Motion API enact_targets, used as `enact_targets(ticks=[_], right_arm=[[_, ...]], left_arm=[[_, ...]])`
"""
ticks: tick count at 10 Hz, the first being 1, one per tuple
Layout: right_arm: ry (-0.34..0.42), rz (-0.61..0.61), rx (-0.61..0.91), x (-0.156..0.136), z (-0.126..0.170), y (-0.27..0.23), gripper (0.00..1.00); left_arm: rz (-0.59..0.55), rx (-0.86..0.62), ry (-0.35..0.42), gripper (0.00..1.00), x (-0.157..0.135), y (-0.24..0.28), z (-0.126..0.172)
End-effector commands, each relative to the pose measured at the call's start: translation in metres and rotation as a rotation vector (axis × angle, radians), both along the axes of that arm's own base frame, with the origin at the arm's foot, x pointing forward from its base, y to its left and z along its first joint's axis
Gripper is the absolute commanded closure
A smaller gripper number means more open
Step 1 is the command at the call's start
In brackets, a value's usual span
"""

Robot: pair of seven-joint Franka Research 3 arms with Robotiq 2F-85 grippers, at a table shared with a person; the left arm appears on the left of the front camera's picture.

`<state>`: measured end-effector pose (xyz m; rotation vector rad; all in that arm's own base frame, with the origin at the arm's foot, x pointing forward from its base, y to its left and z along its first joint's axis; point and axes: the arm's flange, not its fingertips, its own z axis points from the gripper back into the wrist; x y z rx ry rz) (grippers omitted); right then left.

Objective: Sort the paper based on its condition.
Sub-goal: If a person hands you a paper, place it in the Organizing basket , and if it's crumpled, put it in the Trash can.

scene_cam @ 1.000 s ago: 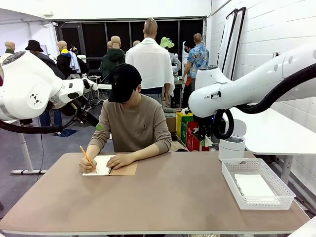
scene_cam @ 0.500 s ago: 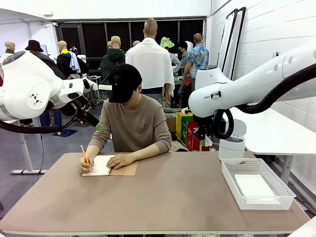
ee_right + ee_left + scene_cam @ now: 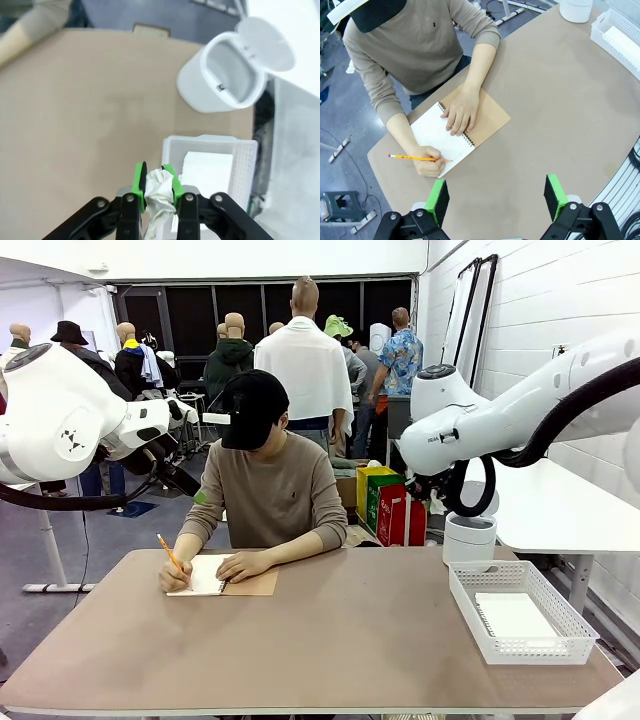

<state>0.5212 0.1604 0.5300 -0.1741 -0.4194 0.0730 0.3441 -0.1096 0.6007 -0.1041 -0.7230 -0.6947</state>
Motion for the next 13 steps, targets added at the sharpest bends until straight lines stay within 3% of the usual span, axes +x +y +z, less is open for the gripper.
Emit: enact_targets(ticks=[1, 3, 6, 13], right_arm=[[-0.049, -0.137, 0.001, 0.025, -0.009, -0.008, 0.8], [-0.068, -0.261, 0.027, 0.05, -0.015, -0.036, 0.8], [-0.054, -0.328, 0.046, 0.076, -0.025, -0.062, 0.8], [-0.029, -0.306, 0.068, 0.073, -0.026, -0.072, 0.8]], left_arm=[[-0.007, -0.009, -0.007, 0.0, 0.001, 0.001, 0.001], [-0.007, -0.009, -0.007, 0.0, 0.001, 0.001, 0.001], [-0.007, -0.009, -0.007, 0.0, 0.001, 0.001, 0.001], [-0.007, -0.009, -0.007, 0.0, 0.001, 0.001, 0.001]])
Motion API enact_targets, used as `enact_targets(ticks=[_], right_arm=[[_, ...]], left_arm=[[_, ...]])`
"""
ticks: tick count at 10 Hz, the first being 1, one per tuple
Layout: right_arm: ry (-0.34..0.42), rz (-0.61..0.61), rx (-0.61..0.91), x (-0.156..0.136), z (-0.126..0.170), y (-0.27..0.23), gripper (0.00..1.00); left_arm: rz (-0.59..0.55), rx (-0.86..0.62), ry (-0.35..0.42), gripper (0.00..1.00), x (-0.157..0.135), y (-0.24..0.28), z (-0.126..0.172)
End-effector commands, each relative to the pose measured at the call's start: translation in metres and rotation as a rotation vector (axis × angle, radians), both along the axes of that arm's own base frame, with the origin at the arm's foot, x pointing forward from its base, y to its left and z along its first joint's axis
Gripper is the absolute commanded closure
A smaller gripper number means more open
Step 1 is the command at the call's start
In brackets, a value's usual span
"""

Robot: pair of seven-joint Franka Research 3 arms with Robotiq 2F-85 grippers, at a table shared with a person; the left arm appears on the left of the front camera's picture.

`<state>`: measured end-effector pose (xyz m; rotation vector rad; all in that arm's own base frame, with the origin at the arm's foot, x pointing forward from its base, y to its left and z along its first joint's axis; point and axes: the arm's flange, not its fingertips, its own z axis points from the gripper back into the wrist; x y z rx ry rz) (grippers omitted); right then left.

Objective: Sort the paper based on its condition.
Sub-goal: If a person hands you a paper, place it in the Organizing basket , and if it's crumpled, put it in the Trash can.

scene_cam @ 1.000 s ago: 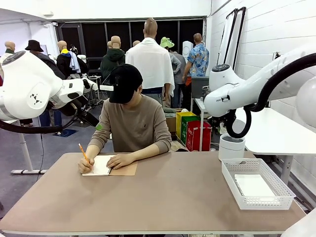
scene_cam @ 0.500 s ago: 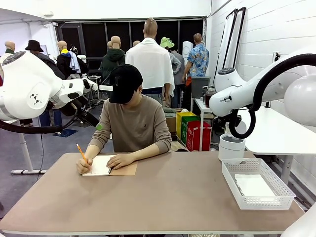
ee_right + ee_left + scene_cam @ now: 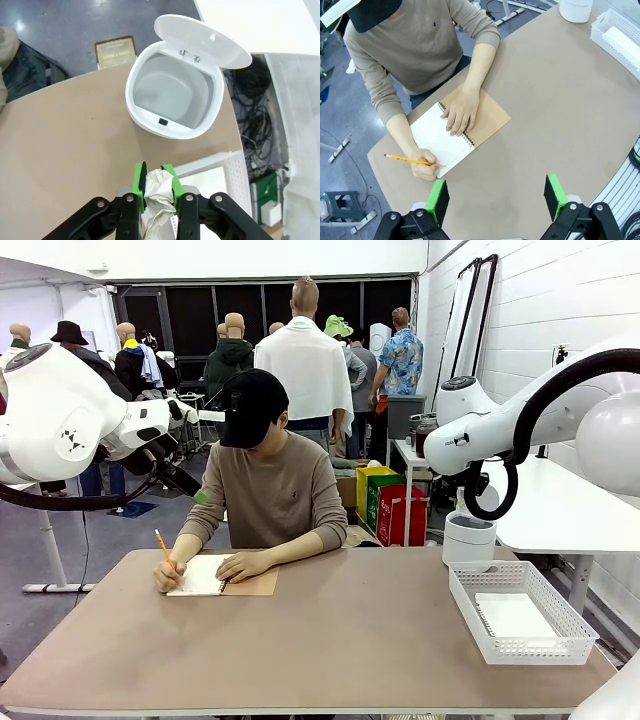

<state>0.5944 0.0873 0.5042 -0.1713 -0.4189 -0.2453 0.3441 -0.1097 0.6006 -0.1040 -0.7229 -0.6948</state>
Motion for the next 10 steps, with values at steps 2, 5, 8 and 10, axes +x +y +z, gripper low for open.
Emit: enact_targets(ticks=[2, 5, 8, 10], right_arm=[[0.008, -0.074, 0.023, 0.02, -0.01, -0.005, 0.8], [0.007, -0.16, 0.02, 0.044, -0.025, -0.013, 0.8], [0.014, -0.213, 0.025, 0.064, -0.036, -0.022, 0.8], [0.032, -0.244, 0.032, 0.071, -0.042, -0.028, 0.8]], left_arm=[[-0.007, -0.009, -0.007, 0.0, 0.001, 0.001, 0.001], [-0.007, -0.009, -0.007, 0.0, 0.001, 0.001, 0.001], [-0.007, -0.009, -0.007, 0.0, 0.001, 0.001, 0.001], [-0.007, -0.009, -0.007, 0.0, 0.001, 0.001, 0.001]])
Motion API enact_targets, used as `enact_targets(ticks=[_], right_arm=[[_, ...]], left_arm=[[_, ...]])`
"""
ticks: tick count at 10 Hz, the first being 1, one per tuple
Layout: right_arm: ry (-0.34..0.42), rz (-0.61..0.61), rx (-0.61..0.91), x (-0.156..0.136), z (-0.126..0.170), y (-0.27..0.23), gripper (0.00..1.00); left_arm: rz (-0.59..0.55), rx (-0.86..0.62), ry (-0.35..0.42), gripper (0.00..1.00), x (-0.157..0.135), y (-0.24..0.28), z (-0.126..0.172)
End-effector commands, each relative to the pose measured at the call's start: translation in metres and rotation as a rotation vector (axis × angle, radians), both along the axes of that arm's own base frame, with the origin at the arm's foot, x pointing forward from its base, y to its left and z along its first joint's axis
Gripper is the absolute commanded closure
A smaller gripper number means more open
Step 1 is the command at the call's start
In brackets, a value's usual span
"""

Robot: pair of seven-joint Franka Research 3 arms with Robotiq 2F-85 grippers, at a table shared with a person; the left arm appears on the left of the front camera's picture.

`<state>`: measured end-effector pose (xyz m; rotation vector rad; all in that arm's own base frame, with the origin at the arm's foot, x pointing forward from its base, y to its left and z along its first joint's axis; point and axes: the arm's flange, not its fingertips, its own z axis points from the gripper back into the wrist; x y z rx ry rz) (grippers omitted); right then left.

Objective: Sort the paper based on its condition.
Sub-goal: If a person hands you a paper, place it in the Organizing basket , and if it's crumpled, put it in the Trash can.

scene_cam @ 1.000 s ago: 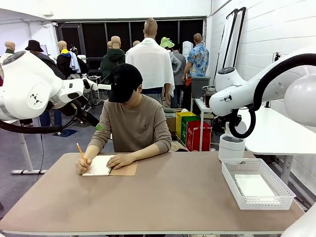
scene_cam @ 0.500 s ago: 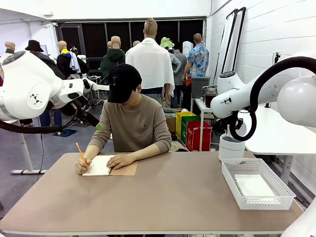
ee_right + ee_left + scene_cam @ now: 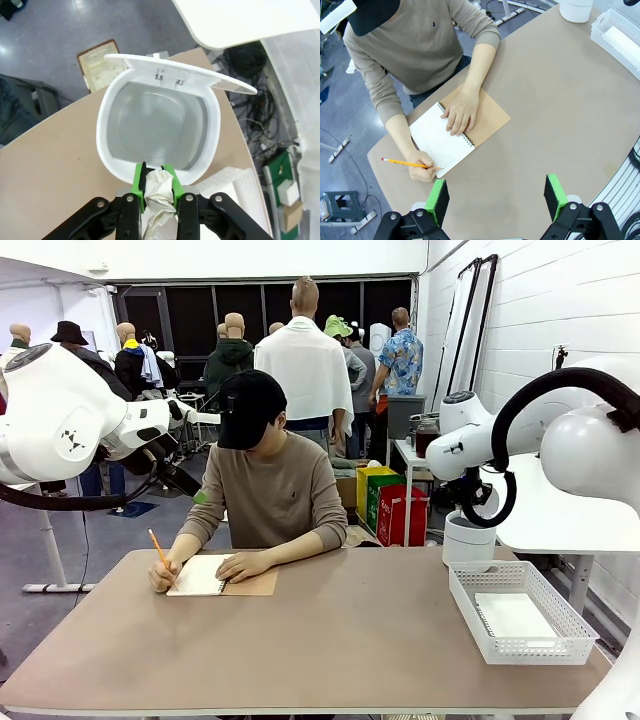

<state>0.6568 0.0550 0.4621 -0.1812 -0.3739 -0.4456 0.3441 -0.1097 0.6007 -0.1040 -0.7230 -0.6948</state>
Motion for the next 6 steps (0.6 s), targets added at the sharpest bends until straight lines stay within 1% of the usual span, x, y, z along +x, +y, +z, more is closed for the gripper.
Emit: enact_targets(ticks=[1, 3, 6], right_arm=[[0.011, -0.053, 0.003, 0.012, -0.003, 0.0, 0.8], [0.028, -0.068, 0.003, 0.018, -0.012, -0.005, 0.8], [0.028, -0.077, 0.008, 0.027, -0.02, -0.012, 0.8]], left_arm=[[-0.007, -0.009, -0.007, 0.0, 0.001, 0.001, 0.001], [-0.007, -0.009, -0.007, 0.0, 0.001, 0.001, 0.001], [-0.007, -0.009, -0.007, 0.0, 0.001, 0.001, 0.001]])
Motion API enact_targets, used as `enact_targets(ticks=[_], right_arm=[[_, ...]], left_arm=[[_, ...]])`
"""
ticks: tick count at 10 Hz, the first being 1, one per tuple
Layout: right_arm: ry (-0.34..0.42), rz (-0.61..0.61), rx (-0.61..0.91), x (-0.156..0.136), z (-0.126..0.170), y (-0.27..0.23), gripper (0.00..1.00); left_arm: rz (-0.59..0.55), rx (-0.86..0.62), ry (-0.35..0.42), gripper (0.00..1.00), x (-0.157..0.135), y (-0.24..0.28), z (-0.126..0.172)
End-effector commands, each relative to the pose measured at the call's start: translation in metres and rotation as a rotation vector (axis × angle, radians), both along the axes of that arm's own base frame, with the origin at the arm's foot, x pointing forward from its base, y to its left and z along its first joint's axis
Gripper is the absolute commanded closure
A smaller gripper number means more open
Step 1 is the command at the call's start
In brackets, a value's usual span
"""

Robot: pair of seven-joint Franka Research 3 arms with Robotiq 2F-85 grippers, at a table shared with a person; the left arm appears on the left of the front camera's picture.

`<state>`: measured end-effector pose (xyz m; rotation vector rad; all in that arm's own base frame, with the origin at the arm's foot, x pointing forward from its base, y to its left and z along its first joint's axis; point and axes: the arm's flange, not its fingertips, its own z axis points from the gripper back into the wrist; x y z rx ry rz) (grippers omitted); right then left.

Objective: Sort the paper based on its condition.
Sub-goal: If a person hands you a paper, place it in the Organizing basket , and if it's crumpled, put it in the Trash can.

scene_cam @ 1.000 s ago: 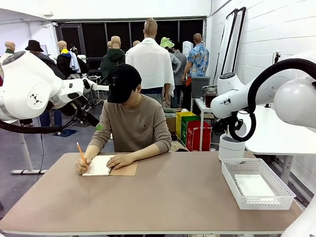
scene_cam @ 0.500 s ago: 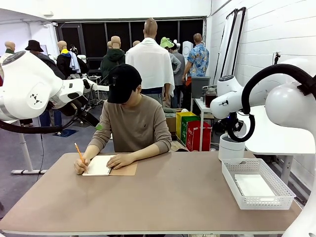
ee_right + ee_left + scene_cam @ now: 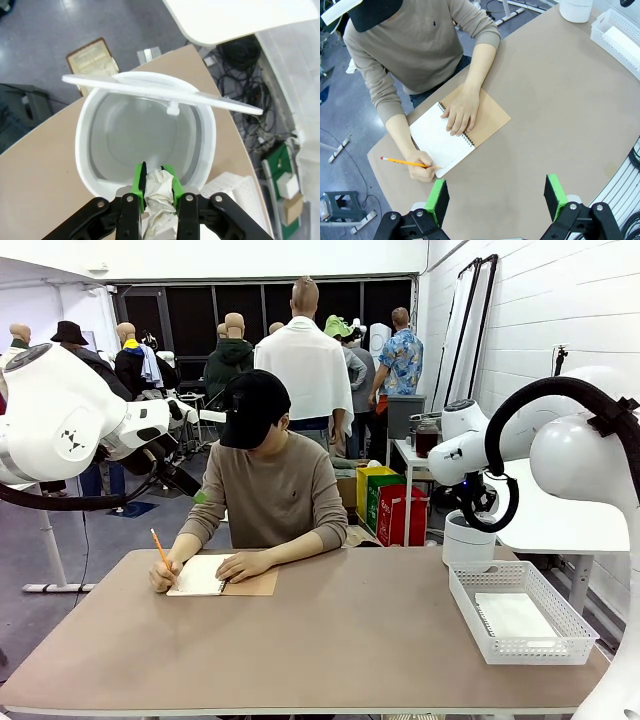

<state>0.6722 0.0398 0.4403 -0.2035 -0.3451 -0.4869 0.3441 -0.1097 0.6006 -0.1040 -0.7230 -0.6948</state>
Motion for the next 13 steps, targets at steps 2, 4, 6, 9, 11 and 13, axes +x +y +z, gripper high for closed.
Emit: enact_targets(ticks=[2, 4, 6, 9, 11, 13], right_arm=[[-0.008, -0.041, 0.017, 0.0166, -0.0002, 0.0033, 0.8], [-0.023, -0.042, 0.012, 0.0197, 0.0001, 0.0032, 0.8], [-0.012, -0.043, 0.017, 0.0221, -0.0013, 0.0023, 0.69], [0.002, -0.051, 0.023, 0.0207, -0.0001, 0.0006, 0.1], [0.018, -0.046, 0.038, 0.0178, 0.0015, 0.0002, 0.0], [0.028, -0.041, 0.048, 0.0133, 0.0037, 0.0013, 0.0]], left_arm=[[-0.007, -0.009, -0.007, 0.0, 0.0006, 0.001, 0.0008], [-0.007, -0.009, -0.007, 0.0, 0.0006, 0.001, 0.0008], [-0.007, -0.009, -0.007, 0.0, 0.0006, 0.001, 0.0008], [-0.007, -0.009, -0.007, 0.0, 0.0006, 0.001, 0.0008], [-0.007, -0.009, -0.007, 0.0, 0.0006, 0.001, 0.0008], [-0.007, -0.009, -0.007, 0.0, 0.0006, 0.001, 0.0008]])
